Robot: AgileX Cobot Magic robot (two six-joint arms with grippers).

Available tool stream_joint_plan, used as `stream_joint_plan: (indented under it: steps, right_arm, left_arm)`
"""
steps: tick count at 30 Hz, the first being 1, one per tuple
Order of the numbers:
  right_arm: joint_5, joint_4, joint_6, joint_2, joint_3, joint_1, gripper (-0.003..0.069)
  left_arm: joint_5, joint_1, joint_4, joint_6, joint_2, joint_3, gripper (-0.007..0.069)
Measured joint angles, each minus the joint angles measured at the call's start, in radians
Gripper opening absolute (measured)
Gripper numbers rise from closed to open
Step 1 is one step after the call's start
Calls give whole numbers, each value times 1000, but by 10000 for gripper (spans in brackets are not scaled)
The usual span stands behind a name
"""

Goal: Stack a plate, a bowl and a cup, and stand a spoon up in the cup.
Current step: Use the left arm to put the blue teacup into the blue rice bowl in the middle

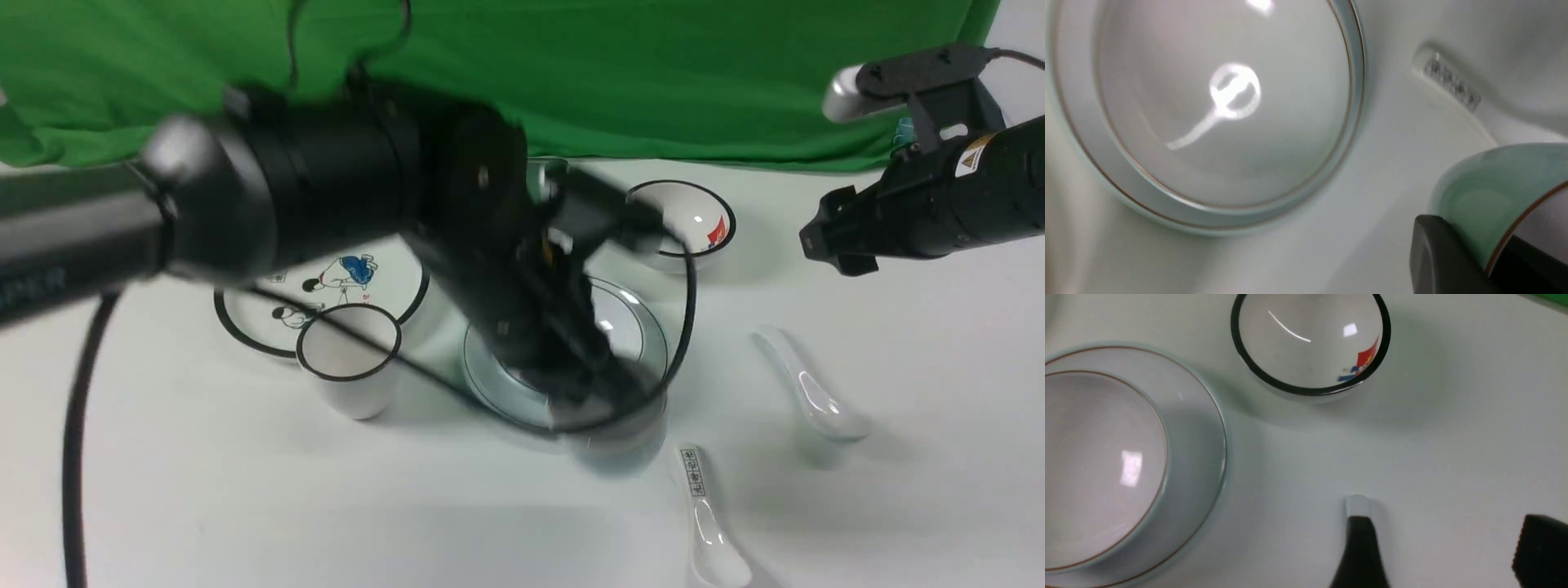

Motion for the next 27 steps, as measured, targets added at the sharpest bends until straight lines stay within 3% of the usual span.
stream_joint_plan:
  steps: [7, 21, 27]
  right_arm:
    - [13, 0, 0, 0, 0, 0, 477]
    - [23, 0, 0, -1, 0, 0, 444]
    - [45, 0, 0, -1, 0, 0, 467]
  left_arm:
    - [137, 144, 25, 11, 199, -293, -6]
    - [164, 157, 25, 12, 442, -457, -3]
    - [162, 157, 20, 8, 447, -467, 56]
